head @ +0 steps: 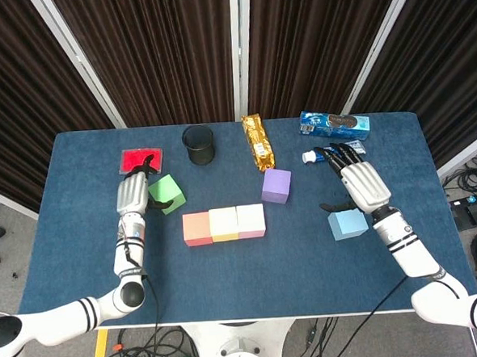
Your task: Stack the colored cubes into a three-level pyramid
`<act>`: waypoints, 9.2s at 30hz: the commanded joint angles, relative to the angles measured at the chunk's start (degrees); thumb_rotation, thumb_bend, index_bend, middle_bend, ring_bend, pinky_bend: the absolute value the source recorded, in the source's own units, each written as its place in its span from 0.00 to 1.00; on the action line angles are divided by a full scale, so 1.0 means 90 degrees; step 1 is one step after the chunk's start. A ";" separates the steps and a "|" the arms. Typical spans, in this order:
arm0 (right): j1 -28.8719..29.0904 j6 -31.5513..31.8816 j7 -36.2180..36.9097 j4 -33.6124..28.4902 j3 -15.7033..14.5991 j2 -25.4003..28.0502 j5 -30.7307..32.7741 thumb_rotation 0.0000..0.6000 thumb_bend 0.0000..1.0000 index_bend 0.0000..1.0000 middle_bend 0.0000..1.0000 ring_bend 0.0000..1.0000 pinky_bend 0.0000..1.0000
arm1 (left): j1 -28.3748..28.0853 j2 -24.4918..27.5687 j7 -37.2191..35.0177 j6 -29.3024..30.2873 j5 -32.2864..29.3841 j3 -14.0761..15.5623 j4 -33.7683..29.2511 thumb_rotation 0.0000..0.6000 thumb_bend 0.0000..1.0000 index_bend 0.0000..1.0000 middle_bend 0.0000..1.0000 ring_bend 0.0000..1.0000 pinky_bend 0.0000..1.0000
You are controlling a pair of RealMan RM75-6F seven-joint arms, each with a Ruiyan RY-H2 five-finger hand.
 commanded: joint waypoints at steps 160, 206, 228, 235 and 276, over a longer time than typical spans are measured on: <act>0.2367 -0.2613 -0.1941 -0.1104 0.0528 -0.0225 0.2296 1.00 0.13 0.00 0.47 0.02 0.00 | -0.0855 0.1586 -0.0055 -0.0269 0.0767 0.0887 -0.3059 1.00 0.09 0.03 0.54 0.21 0.23; 0.2483 -0.2563 -0.1959 -0.1126 0.0361 -0.0199 0.2247 1.00 0.13 0.00 0.47 0.04 0.00 | -0.0792 0.1787 -0.1017 -0.0715 0.1228 0.0938 -0.2782 1.00 0.09 0.03 0.54 0.21 0.22; 0.2591 -0.2598 -0.2078 -0.1058 0.0333 -0.0252 0.2448 1.00 0.13 0.00 0.47 0.04 0.00 | -0.0676 0.1874 -0.1367 -0.0840 0.1612 0.1002 -0.2672 1.00 0.09 0.03 0.53 0.21 0.21; 0.2571 -0.2536 -0.2045 -0.1089 0.0356 -0.0240 0.2459 1.00 0.13 0.00 0.47 0.04 0.00 | -0.0621 0.1895 -0.1496 -0.0835 0.1733 0.1006 -0.2662 1.00 0.09 0.03 0.53 0.21 0.21; 0.2606 -0.2613 -0.1877 -0.0995 0.0365 -0.0340 0.2345 1.00 0.13 0.00 0.47 0.04 0.00 | -0.0556 0.1796 -0.1830 -0.0988 0.2039 0.1041 -0.2294 1.00 0.09 0.03 0.52 0.21 0.19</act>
